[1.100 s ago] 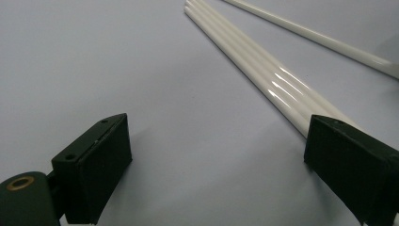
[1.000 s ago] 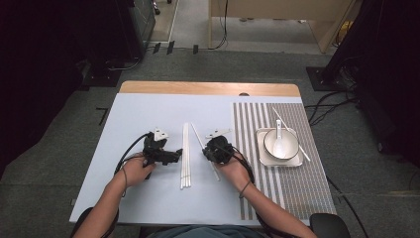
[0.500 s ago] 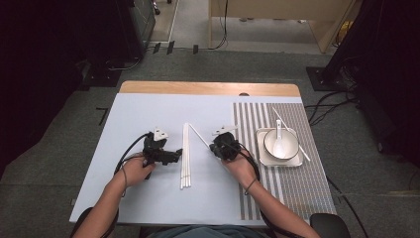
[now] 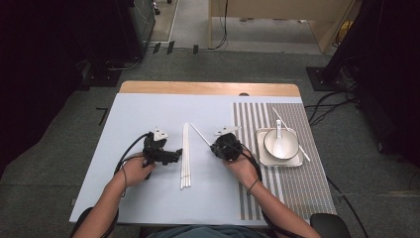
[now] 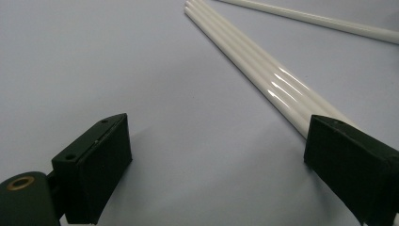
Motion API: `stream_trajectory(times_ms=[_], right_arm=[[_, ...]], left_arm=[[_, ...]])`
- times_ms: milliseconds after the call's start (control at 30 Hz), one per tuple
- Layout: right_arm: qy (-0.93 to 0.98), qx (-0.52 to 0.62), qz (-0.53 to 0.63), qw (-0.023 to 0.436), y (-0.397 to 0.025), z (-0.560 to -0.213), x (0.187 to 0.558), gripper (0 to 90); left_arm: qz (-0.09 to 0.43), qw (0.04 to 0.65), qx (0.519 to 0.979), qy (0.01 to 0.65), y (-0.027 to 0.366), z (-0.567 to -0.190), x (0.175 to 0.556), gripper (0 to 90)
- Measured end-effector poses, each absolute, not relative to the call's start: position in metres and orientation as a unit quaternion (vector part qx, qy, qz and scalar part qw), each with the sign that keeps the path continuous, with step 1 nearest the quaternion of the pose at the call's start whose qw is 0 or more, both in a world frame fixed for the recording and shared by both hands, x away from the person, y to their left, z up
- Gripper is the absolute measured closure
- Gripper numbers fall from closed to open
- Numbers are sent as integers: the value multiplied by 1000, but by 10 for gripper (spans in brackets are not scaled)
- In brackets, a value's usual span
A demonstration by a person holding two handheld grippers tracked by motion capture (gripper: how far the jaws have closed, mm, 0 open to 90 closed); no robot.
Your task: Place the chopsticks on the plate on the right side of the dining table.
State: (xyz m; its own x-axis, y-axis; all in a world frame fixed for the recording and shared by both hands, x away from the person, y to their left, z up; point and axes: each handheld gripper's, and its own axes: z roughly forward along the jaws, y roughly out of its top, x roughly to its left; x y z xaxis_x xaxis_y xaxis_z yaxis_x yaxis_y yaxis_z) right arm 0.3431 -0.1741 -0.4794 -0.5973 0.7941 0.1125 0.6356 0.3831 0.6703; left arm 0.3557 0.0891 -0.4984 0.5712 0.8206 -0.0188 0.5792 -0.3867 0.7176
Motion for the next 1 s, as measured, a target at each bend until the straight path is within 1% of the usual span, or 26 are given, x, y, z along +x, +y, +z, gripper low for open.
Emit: stream_trajectory(times_ms=[200, 533, 667, 767, 1000], right_arm=[[823, 441, 339, 115, -179, -483, 335, 821], [817, 441, 342, 141, -178, -490, 327, 839], [814, 448, 343, 135, -178, -489, 328, 847], [815, 447, 341, 140, -178, -489, 328, 848], [809, 461, 344, 118, -181, -487, 332, 849]], left_arm=[[174, 347, 816, 428, 89, -498, 356, 79], [174, 347, 816, 428, 89, -498, 356, 79], [174, 347, 816, 428, 89, -498, 356, 79], [174, 348, 816, 428, 89, -498, 356, 79], [173, 348, 815, 429, 89, -498, 356, 79]])
